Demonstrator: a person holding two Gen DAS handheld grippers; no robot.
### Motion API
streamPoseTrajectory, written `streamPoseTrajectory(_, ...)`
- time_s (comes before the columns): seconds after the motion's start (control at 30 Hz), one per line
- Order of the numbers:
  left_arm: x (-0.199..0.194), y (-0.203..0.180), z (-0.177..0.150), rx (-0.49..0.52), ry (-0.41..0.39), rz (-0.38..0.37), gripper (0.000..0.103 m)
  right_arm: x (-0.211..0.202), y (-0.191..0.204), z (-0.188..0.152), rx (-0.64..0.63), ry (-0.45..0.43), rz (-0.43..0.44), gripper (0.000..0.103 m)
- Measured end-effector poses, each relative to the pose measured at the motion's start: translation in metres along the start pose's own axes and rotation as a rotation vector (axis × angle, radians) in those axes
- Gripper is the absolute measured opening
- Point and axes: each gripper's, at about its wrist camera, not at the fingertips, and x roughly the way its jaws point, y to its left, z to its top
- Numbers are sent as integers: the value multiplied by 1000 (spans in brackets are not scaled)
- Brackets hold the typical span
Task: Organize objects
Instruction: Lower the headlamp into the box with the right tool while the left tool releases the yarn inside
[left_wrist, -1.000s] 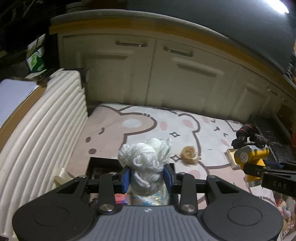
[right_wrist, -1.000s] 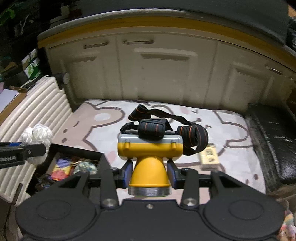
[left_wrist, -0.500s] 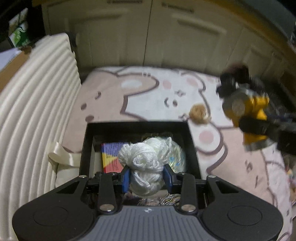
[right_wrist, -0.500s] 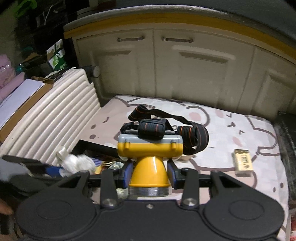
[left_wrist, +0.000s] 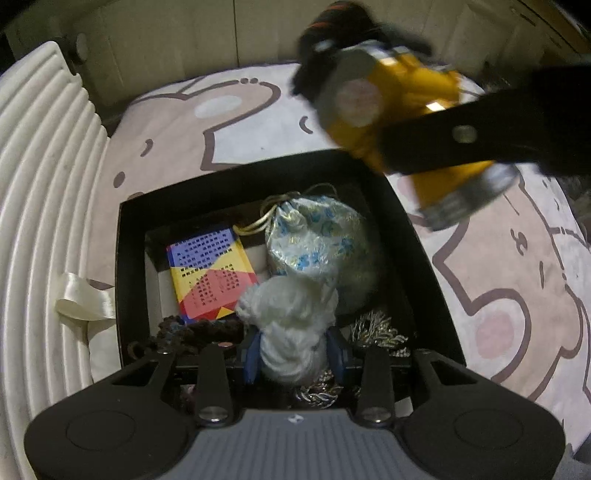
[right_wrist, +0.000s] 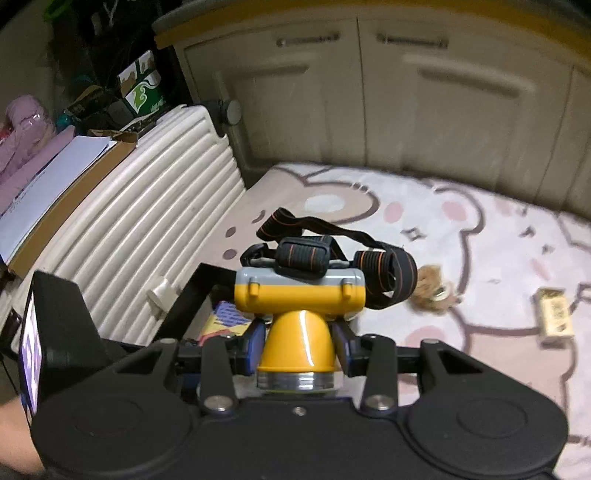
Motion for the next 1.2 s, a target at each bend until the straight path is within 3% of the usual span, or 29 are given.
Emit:
streamPoseTrajectory(0.07,6,0,-2,16,32,-1,38,11,3,0,8,28,12,41)
streamPoseTrajectory(0.27,4,4,-3,9,28,-18,38,41,10,-1,27,93,8,41)
streamPoseTrajectory(0.5,0,12,-6,-19,26,-34,38,66,14,-5,-8,168,-48,41)
streamPoseTrajectory(0.57,-1,13,-6,-22,27,-35,38,63,12,-3,2,158,-47,50)
streamPoseTrajectory(0.63,-1,12,-6,-19,28,-32,38,57,9,1,9,140,-47,52)
streamPoseTrajectory(0.9,-5,10,-5,-13,31,-21,38,46,-4,3,42,141,-26,46)
streamPoseTrajectory(1.07,-17,9,-5,-19,17,-40,37,36,-7,4,67,101,9,32)
streamPoseTrajectory(1.2,-26,7,-5,-16,19,-48,38,33,-10,7,92,88,40,29)
